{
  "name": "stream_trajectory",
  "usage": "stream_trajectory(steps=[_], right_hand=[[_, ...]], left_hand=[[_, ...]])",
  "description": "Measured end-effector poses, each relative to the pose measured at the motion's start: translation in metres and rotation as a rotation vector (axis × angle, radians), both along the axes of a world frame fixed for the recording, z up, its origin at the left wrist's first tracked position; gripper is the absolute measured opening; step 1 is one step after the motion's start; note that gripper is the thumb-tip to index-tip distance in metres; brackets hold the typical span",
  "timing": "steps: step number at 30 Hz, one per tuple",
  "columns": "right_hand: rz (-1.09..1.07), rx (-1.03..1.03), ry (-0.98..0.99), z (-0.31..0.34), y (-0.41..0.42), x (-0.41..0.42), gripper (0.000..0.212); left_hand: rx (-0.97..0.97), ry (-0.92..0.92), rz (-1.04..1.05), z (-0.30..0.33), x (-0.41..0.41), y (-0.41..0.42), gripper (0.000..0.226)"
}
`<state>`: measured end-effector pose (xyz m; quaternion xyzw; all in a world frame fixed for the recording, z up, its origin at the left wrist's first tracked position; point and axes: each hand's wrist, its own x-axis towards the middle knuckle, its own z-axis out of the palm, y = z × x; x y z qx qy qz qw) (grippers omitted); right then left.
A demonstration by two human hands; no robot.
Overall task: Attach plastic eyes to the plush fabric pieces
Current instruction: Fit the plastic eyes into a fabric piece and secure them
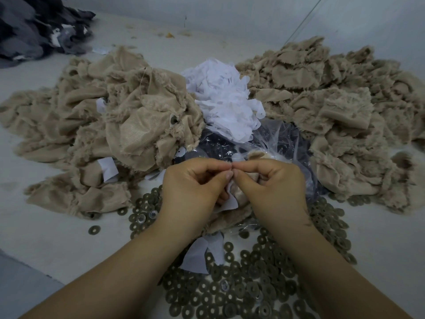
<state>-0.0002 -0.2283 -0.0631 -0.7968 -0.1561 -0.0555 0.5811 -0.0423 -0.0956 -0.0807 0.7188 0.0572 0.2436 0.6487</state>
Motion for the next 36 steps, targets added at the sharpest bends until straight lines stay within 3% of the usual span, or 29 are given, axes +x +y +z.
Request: stream_trajectory(steps=[4, 8, 20, 36], right_hand=[[0.013, 0.031, 0.057, -0.003, 0.0, 0.003, 0.024], [0.052, 0.088, 0.138, -0.004, 0.0, 0.004, 0.026], [0.148, 0.168, 0.221, -0.008, 0.0, 0.005, 0.023], [0.19, 0.129, 0.298, -0.012, -0.003, 0.008, 0.02]], left_hand=[[0.54, -0.159, 0.133, 0.001, -0.002, 0.0, 0.01], [0.685, -0.217, 0.162, -0.002, -0.001, 0.002, 0.011], [0.639, -0.22, 0.085, -0.003, 0.001, 0.005, 0.01], [0.488, -0.194, -0.09, -0.007, 0.007, 0.016, 0.013]])
